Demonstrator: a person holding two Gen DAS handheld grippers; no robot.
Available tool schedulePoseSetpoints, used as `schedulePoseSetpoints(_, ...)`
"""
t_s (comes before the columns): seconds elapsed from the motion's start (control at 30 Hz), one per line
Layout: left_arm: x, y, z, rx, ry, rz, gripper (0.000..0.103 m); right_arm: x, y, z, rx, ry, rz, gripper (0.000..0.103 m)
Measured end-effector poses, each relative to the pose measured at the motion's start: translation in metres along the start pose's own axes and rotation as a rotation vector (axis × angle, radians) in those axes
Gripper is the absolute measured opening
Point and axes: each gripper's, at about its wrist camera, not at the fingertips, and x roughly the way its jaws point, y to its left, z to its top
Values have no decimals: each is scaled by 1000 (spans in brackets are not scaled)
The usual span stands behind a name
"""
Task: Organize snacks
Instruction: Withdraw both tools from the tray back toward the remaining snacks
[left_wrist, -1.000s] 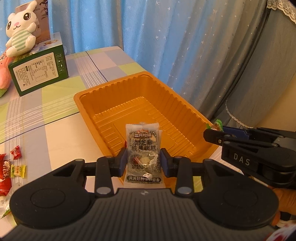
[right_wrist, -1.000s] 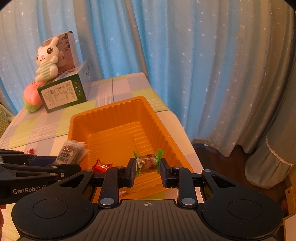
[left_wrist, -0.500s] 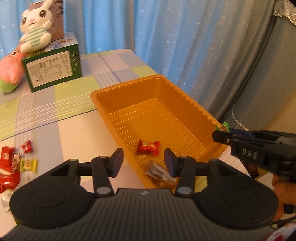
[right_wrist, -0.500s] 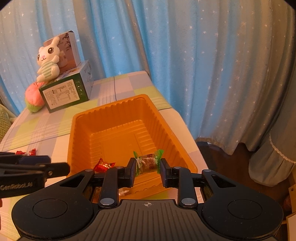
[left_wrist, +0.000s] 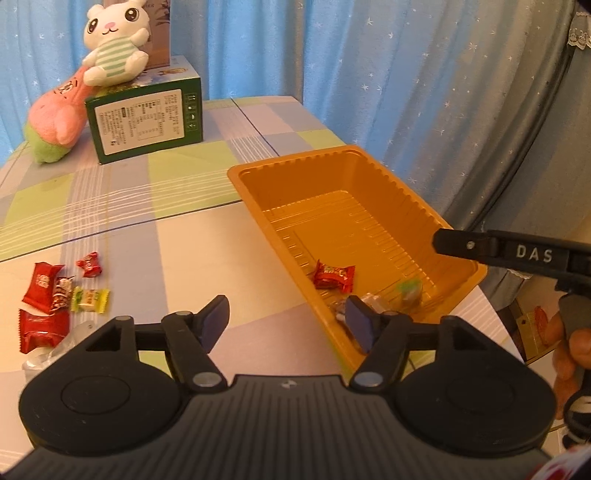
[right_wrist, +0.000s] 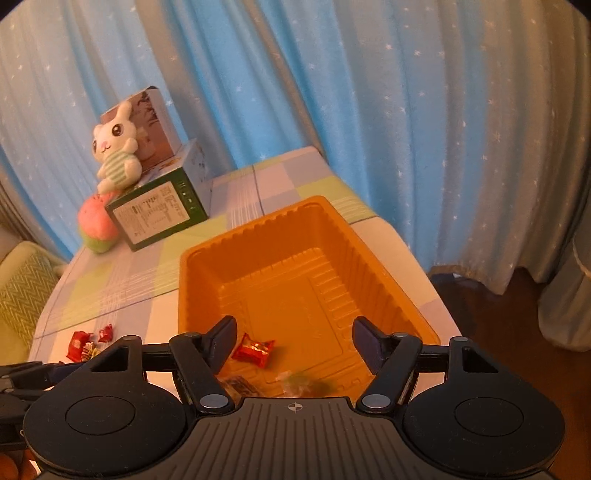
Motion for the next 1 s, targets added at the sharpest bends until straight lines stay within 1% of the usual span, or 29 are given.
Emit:
schedulePoseSetpoints(0.13, -10, 3, -6, -12, -4, 10, 72, -12, -3, -4, 13, 1, -32, 69)
schedulePoseSetpoints(0.23, -20, 5, -12, -22, -5, 14, 72, -26, -2, -11, 20, -1, -48, 69)
schedulePoseSetpoints(0.4, -38, 7, -22, -28, -6, 18, 73, -47, 9, -27, -2, 5, -74, 69)
schedulePoseSetpoints(0.63, -69, 15, -36, -38, -23, 27, 76, -75, 32, -48, -31, 3, -87, 69)
schedulePoseSetpoints(1.0, -113, 35, -59, -52, -55, 51, 79, -98, 67, -73, -77, 13, -62, 69)
